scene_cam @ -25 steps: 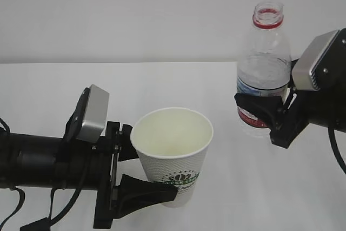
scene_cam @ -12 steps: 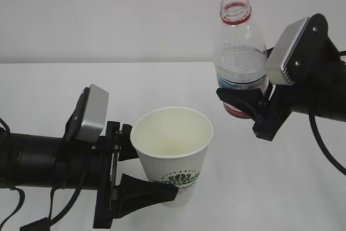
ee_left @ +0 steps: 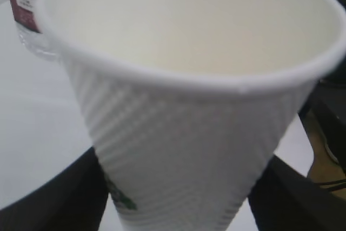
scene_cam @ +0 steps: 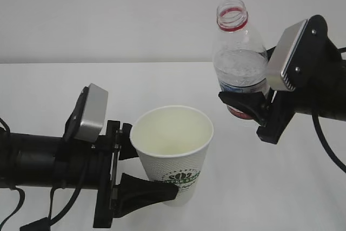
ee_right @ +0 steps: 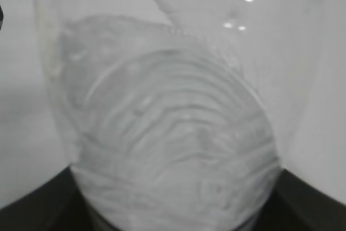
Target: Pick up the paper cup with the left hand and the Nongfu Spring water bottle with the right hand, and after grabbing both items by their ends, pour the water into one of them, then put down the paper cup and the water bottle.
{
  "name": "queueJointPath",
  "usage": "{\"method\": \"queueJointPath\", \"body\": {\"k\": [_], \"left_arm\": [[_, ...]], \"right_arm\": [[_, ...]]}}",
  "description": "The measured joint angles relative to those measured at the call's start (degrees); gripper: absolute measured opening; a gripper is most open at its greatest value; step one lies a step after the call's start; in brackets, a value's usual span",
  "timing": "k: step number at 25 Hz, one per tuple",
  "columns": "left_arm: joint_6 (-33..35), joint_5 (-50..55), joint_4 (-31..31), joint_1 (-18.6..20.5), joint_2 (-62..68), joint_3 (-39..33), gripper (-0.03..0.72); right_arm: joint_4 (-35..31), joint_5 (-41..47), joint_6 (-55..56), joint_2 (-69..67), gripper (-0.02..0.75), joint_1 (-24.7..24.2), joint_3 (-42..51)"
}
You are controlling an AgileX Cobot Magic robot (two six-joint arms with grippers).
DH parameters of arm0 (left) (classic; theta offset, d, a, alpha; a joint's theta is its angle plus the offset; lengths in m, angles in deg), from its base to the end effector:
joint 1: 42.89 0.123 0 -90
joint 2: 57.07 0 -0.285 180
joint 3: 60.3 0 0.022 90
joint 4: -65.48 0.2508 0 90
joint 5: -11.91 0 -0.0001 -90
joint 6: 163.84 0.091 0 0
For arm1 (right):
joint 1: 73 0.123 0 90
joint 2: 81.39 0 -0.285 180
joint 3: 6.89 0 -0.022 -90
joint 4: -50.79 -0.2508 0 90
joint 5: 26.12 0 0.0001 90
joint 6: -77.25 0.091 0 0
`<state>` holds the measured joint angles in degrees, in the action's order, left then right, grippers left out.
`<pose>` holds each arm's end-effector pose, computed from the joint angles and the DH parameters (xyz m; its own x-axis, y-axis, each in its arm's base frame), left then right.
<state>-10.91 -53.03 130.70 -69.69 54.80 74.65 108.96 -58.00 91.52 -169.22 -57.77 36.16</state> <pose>0.2087 -0.1892 0.1434 -0.1184 0.2298 -0.9660 0.9890 0.1146 -0.0940 0.2481 0.1098 0.2288 0.1166 -0.5582 -0.8215 -0.7262 0.5163 -0.4539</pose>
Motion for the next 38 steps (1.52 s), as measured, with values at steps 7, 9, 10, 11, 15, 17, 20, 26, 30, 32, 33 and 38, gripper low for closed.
{"method": "queueJointPath", "body": {"k": [7, 9, 10, 11, 15, 17, 20, 26, 30, 32, 33, 38], "left_arm": [[0.0, -0.4, 0.0, 0.0, 0.0, 0.0, 0.552], [0.0, -0.4, 0.0, 0.0, 0.0, 0.0, 0.552], [0.0, -0.4, 0.0, 0.0, 0.0, 0.0, 0.552], [0.0, -0.4, -0.1, 0.0, 0.0, 0.0, 0.552], [0.0, -0.4, -0.1, 0.0, 0.0, 0.0, 0.552], [0.0, -0.4, -0.1, 0.0, 0.0, 0.0, 0.552], [0.0, -0.4, -0.1, 0.0, 0.0, 0.0, 0.552], [0.0, -0.4, -0.1, 0.0, 0.0, 0.0, 0.552], [1.7, -0.4, -0.1, 0.0, 0.0, 0.0, 0.551], [1.9, -0.4, -0.1, 0.0, 0.0, 0.0, 0.551], [1.9, -0.4, -0.1, 0.0, 0.0, 0.0, 0.55], [2.2, -0.4, -0.2, 0.0, 0.0, 0.0, 0.55]], "right_arm": [[0.3, 0.6, -0.5, 0.9, 0.503, 1.5, -0.9], [0.3, 1.3, -1.3, 1.2, 0.503, 2.6, -1.0], [0.3, 2.0, -1.5, 1.2, 0.503, 3.2, -1.0], [0.4, 2.6, -1.6, 1.2, 0.503, 3.6, -1.2], [0.6, 4.0, -2.1, 1.2, 0.503, 4.4, -2.2], [0.6, 4.1, -2.6, 1.3, 0.503, 4.5, -2.5], [2.2, 4.2, -3.2, 1.3, 0.503, 4.5, -3.1], [3.5, 4.3, -3.8, 1.3, 0.503, 4.5, -4.2], [4.8, 4.3, -5.0, 1.3, 0.503, 4.5, -4.2], [4.9, 4.3, -5.9, 1.3, 0.503, 4.5, -4.2], [4.9, 4.3, -6.5, 1.3, 0.503, 4.5, -4.2], [5.2, 4.3, -10.4, 1.3, 0.503, 4.5, -4.2]]}}
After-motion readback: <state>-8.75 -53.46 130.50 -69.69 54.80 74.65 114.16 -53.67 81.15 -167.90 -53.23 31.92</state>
